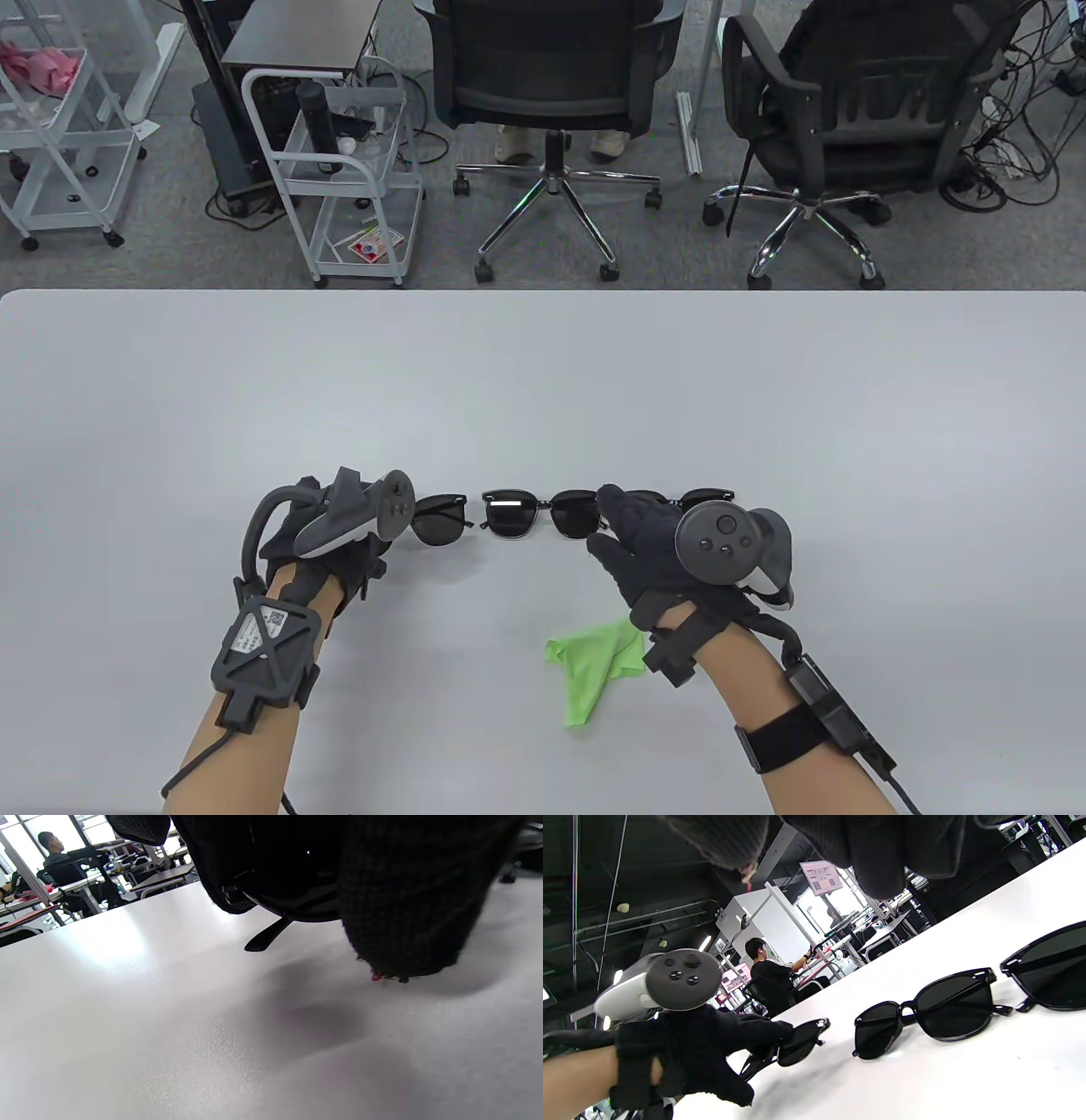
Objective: Dust sunglasses
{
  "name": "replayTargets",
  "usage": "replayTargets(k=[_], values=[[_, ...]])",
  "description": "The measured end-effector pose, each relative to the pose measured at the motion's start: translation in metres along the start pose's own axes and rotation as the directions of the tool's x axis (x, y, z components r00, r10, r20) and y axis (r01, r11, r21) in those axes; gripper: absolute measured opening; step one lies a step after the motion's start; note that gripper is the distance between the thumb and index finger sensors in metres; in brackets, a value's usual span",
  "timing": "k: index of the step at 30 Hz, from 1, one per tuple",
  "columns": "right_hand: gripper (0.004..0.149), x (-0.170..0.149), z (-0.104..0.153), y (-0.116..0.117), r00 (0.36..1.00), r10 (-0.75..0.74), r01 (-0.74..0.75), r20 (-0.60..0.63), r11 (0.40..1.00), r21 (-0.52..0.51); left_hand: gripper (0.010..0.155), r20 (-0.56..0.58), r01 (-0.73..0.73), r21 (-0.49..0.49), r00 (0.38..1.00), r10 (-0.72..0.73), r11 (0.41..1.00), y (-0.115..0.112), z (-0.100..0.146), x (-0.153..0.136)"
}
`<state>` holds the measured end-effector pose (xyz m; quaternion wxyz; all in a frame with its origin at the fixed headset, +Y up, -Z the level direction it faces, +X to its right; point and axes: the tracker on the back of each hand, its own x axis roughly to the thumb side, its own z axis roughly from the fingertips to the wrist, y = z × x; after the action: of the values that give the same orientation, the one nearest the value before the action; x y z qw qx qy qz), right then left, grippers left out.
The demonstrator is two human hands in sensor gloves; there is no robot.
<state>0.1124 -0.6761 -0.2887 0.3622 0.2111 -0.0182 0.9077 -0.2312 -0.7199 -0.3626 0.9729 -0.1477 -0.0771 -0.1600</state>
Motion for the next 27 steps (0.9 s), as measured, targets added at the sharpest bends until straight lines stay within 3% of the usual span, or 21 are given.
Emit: replayTargets(k=[7, 18, 21, 24, 27], values=[[0.068, -0.001, 0.001, 0.003, 1.0, 0.03, -0.03, 0.0, 0.999, 0.026, 0.089, 0.001, -0.003, -0.047, 1.0, 0.003, 0.999, -0.006, -0.024, -0.002], [0.067, -0.002, -0.001, 0.004, 1.0, 0.028, -0.028, 0.004, 0.998, 0.055, 0.095, -0.021, -0.013, -0.062, 1.0, 0.012, 0.998, -0.011, -0.028, -0.006], [0.067, -0.003, -0.003, 0.0, 0.999, 0.033, -0.034, 0.001, 0.998, 0.048, 0.101, -0.027, -0.012, -0.056, 1.0, 0.011, 0.998, -0.009, -0.024, -0.007], [0.067, -0.007, -0.006, -0.007, 1.0, 0.015, -0.014, -0.026, 0.999, 0.041, 0.098, -0.048, -0.048, 0.018, 0.998, 0.049, 0.999, 0.004, -0.008, -0.008], [0.068, -0.012, -0.013, -0.018, 0.997, 0.021, -0.017, -0.076, 0.998, 0.058, 0.094, -0.041, -0.207, 0.077, 0.977, 0.211, 0.975, 0.028, 0.018, -0.007]])
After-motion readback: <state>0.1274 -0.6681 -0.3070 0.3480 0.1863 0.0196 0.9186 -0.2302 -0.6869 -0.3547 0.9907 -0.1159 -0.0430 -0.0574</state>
